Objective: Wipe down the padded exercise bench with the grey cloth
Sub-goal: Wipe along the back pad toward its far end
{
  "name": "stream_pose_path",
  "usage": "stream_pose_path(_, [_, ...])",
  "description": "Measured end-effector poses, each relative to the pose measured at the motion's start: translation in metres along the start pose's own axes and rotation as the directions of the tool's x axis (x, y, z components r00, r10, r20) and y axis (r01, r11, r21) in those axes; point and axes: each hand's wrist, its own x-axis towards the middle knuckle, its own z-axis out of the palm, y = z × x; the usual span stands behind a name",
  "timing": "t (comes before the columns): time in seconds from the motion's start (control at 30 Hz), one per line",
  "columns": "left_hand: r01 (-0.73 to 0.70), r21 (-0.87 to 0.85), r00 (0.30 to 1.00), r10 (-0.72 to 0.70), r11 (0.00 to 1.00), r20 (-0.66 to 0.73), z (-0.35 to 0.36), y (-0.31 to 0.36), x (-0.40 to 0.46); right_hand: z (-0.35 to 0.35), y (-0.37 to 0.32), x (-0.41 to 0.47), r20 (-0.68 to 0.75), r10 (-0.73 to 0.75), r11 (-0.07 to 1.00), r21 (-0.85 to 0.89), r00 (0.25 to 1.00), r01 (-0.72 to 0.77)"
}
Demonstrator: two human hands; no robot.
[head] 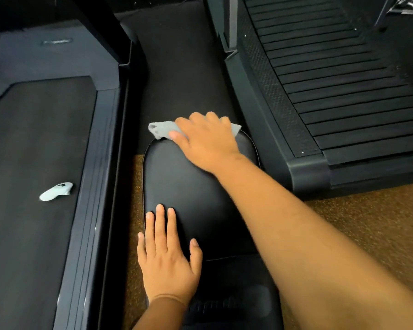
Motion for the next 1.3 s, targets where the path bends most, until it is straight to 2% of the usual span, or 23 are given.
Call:
stream_pose_path(0.07, [0.009, 0.001, 1.0, -0.009, 1.0, 0.025, -0.002, 0.001, 0.001, -0.002, 0.027, -0.005, 0.02, 0.133, 0.991, 0.019, 0.991, -0.133])
stream_pose_path(0.17, [0.015, 0.005, 0.999, -0.015, 1.0, 0.052, -0.004, 0.001, 0.001, -0.003, 0.054, -0.008, 0.136, 0.381, 0.907, 0.136, 0.915, -0.398])
stream_pose_path(0.27, [0.027, 0.005, 0.997, -0.027, 1.0, 0.075, -0.005, 0.001, 0.001, -0.005, 0.039, -0.001, 0.163, 0.433, 0.887, 0.1, 0.886, -0.452])
stream_pose_path(0.33, [0.03, 0.01, 0.996, -0.031, 0.999, 0.087, -0.006, 0.002, 0.001, -0.004, 0.015, 0.003, 0.098, 0.351, 0.935, 0.024, 0.931, -0.355])
stream_pose_path(0.43, [0.034, 0.011, 0.994, -0.035, 0.999, 0.103, -0.006, 0.002, 0.001, 0.006, -0.017, 0.001, 0.014, 0.109, 0.994, -0.015, 0.994, -0.108])
stream_pose_path(0.53, [0.039, 0.016, 0.994, -0.04, 0.999, 0.106, -0.006, 0.001, 0.0, 0.01, -0.019, -0.004, 0.017, -0.107, 0.994, 0.002, 0.994, 0.107])
stream_pose_path(0.6, [0.038, 0.012, 0.994, -0.039, 0.999, 0.105, -0.006, 0.002, 0.001, 0.007, -0.002, -0.007, 0.039, -0.136, 0.991, 0.005, 0.99, 0.136])
stream_pose_path(0.67, [0.037, 0.008, 0.993, -0.038, 0.999, 0.111, -0.006, 0.002, 0.001, 0.003, 0.02, -0.013, 0.035, -0.011, 1.0, 0.005, 0.999, 0.011])
stream_pose_path(0.73, [0.034, 0.008, 0.993, -0.035, 0.999, 0.114, -0.006, 0.002, 0.001, -0.001, 0.036, -0.027, 0.02, 0.184, 0.982, 0.045, 0.983, -0.184])
stream_pose_path(0.87, [0.038, 0.009, 0.992, -0.039, 0.999, 0.12, -0.006, 0.001, 0.001, 0.001, 0.042, -0.066, 0.096, 0.46, 0.843, 0.265, 0.883, -0.468])
stream_pose_path(0.97, [0.042, 0.007, 0.99, -0.043, 0.999, 0.134, -0.007, 0.002, 0.001, 0.004, 0.028, -0.113, 0.1, 0.603, 0.717, 0.365, 0.791, -0.593])
stream_pose_path(1.1, [0.043, 0.006, 0.99, -0.043, 0.999, 0.135, -0.007, 0.001, 0.001, 0.002, 0.005, -0.155, 0.132, 0.718, 0.621, 0.322, 0.684, -0.714])
stream_pose_path(1.23, [0.047, 0.0, 0.989, -0.047, 0.999, 0.138, -0.007, 0.002, 0.001, 0.004, 0.01, -0.125, 0.102, 0.787, 0.555, 0.312, 0.608, -0.771])
stream_pose_path(1.3, [0.048, 0.001, 0.989, -0.048, 0.999, 0.14, -0.008, 0.001, 0.001, 0.004, 0.02, -0.101, 0.105, 0.799, 0.535, 0.329, 0.593, -0.778])
